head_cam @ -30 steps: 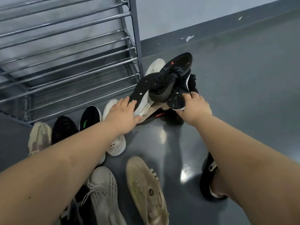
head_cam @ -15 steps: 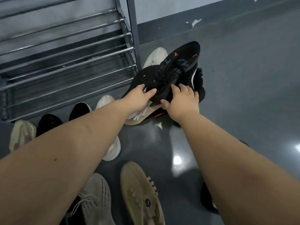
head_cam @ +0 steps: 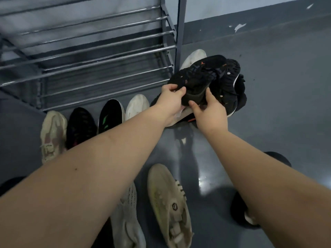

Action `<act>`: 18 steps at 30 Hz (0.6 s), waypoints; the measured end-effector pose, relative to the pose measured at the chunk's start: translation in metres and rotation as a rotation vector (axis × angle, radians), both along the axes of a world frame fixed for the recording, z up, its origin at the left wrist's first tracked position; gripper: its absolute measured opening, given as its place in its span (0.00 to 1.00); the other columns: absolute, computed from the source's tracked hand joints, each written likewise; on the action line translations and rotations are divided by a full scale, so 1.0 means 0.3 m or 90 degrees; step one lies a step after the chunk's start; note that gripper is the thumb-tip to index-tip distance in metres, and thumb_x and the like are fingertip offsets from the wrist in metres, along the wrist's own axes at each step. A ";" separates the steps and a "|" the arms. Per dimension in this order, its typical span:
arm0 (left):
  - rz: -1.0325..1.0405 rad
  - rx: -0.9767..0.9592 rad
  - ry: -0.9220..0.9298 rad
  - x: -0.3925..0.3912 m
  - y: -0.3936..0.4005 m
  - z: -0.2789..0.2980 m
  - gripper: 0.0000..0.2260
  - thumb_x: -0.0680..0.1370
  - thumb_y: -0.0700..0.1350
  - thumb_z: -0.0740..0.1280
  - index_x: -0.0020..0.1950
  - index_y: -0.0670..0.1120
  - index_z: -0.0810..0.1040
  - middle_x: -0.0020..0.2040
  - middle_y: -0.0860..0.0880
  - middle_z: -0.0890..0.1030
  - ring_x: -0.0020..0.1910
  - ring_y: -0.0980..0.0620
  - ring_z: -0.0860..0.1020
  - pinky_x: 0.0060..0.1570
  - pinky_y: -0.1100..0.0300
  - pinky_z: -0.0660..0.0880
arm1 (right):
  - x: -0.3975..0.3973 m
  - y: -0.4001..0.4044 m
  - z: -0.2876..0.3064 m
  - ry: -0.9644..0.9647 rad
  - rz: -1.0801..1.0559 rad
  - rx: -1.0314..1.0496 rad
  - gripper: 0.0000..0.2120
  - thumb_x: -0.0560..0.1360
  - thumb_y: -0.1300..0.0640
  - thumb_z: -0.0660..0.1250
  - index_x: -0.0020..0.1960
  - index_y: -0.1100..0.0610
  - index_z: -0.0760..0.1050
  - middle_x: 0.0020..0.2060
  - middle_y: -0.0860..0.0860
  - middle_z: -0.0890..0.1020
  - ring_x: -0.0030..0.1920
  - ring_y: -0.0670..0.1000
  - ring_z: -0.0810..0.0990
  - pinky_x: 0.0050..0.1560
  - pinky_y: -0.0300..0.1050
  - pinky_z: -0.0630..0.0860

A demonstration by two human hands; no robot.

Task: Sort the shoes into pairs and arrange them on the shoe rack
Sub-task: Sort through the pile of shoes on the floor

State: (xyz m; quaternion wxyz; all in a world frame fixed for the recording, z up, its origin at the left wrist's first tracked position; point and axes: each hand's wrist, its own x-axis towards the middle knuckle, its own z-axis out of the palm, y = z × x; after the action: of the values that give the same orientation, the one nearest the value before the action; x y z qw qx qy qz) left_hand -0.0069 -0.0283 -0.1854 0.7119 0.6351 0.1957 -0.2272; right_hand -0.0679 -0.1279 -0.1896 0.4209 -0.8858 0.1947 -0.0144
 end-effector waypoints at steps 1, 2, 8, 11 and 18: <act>0.019 -0.042 0.023 -0.028 0.010 0.019 0.16 0.80 0.40 0.62 0.66 0.42 0.64 0.61 0.42 0.73 0.57 0.46 0.76 0.55 0.49 0.77 | -0.024 0.010 0.009 -0.004 0.005 0.010 0.27 0.76 0.50 0.66 0.73 0.49 0.63 0.48 0.51 0.82 0.52 0.50 0.79 0.46 0.39 0.70; 0.036 -0.055 0.039 -0.065 0.044 0.032 0.17 0.80 0.39 0.62 0.67 0.41 0.64 0.63 0.40 0.72 0.58 0.44 0.76 0.53 0.49 0.78 | -0.057 0.032 0.022 -0.006 0.024 0.013 0.28 0.76 0.50 0.66 0.73 0.50 0.63 0.50 0.51 0.83 0.53 0.50 0.80 0.47 0.39 0.71; 0.138 -0.161 0.081 -0.353 0.301 0.112 0.22 0.80 0.33 0.58 0.73 0.40 0.59 0.67 0.40 0.70 0.66 0.41 0.72 0.57 0.50 0.74 | -0.266 0.213 0.132 0.018 0.144 0.077 0.26 0.74 0.50 0.69 0.70 0.53 0.69 0.50 0.45 0.79 0.51 0.43 0.77 0.52 0.36 0.70; 0.157 -0.170 0.106 -0.517 0.429 0.110 0.21 0.80 0.32 0.57 0.73 0.38 0.61 0.69 0.38 0.70 0.65 0.40 0.73 0.56 0.51 0.73 | -0.353 0.342 0.139 0.090 0.096 0.237 0.25 0.73 0.47 0.70 0.67 0.51 0.70 0.53 0.43 0.76 0.54 0.44 0.76 0.58 0.40 0.72; 0.139 -0.192 0.149 -0.795 0.609 0.062 0.18 0.80 0.29 0.53 0.70 0.35 0.66 0.65 0.35 0.72 0.64 0.37 0.72 0.55 0.49 0.72 | -0.530 0.537 0.103 0.236 0.011 0.393 0.23 0.73 0.59 0.72 0.65 0.58 0.69 0.52 0.53 0.79 0.56 0.58 0.80 0.59 0.58 0.77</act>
State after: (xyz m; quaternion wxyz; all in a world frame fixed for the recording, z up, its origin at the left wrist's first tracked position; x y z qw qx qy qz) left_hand -0.2454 0.1544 -0.1669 0.7917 0.4659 0.3081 -0.2474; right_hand -0.2269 0.0332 -0.1587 0.6260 -0.7062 0.2557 0.2096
